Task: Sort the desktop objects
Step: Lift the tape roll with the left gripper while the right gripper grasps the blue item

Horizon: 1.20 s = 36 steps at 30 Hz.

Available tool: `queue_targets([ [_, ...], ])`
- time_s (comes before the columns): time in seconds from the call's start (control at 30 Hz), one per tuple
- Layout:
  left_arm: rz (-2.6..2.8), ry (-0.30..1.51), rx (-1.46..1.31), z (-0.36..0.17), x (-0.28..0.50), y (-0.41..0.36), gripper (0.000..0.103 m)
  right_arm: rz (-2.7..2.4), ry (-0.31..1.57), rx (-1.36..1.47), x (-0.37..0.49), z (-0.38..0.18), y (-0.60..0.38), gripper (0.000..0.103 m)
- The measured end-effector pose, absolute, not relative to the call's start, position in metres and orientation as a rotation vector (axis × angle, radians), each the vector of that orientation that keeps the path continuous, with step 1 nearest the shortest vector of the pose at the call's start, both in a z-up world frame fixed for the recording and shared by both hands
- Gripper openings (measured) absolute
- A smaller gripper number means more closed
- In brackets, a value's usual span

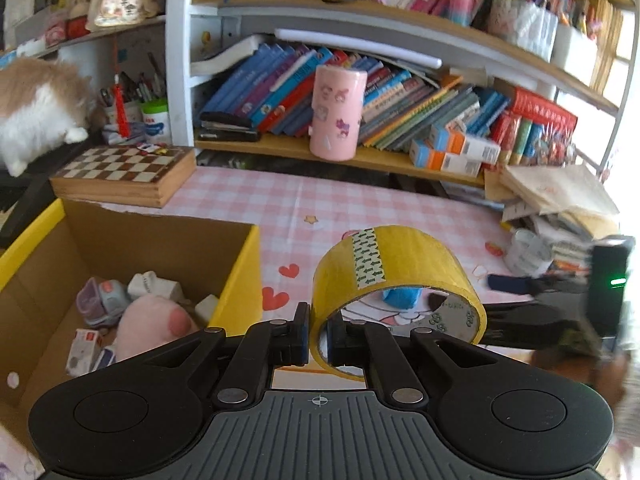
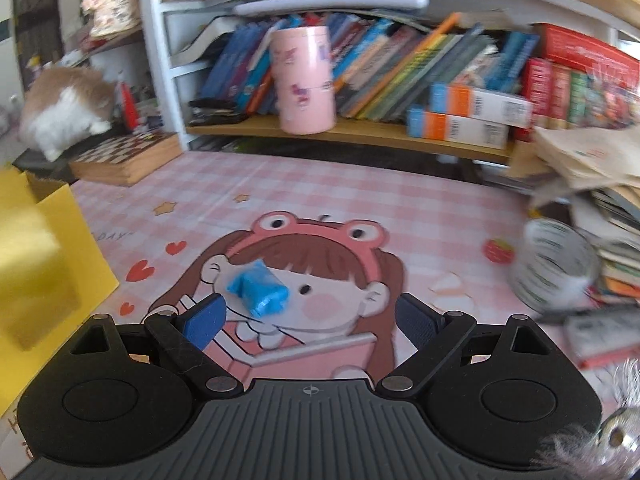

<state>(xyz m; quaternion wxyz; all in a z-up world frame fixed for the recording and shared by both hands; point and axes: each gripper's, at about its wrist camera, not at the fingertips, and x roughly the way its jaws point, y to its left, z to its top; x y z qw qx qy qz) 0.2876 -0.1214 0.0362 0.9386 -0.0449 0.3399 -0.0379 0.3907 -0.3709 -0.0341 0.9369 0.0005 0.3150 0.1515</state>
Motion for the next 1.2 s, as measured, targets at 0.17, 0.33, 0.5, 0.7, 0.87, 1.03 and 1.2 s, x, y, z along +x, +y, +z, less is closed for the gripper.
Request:
queue_targets([
  [0.17,-0.067,0.675,-0.142,0.044,0.276,-0.121,0.006,0.382,0.651,-0.038,0.415,-0.045,-0.354,0.088],
  [0.33,-0.054,0.671,-0.145,0.046,0.265,-0.122,0.007,0.407,0.659,-0.083,0.436,-0.056,-0.340,0.087],
  [0.5,-0.029,0.682,-0.175,0.043,0.257,-0.117,0.007,0.432,0.687,-0.103,0.442,-0.064,-0.330,0.070],
  [0.7,-0.031,0.683,-0.185,0.043,0.254,-0.119,0.007,0.417,0.703,-0.109,0.442,-0.071,-0.328,0.029],
  [0.87,-0.045,0.672,-0.185,0.044,0.252,-0.122,0.007,0.424,0.693,-0.104,0.440,-0.067,-0.329,0.029],
  [1.03,-0.053,0.671,-0.191,0.045,0.251,-0.123,0.007,0.418,0.668,-0.071,0.425,-0.053,-0.335,0.029],
  [1.2,-0.062,0.668,-0.201,0.045,0.248,-0.121,0.007,0.420,0.650,-0.013,0.402,-0.038,-0.344,0.029],
])
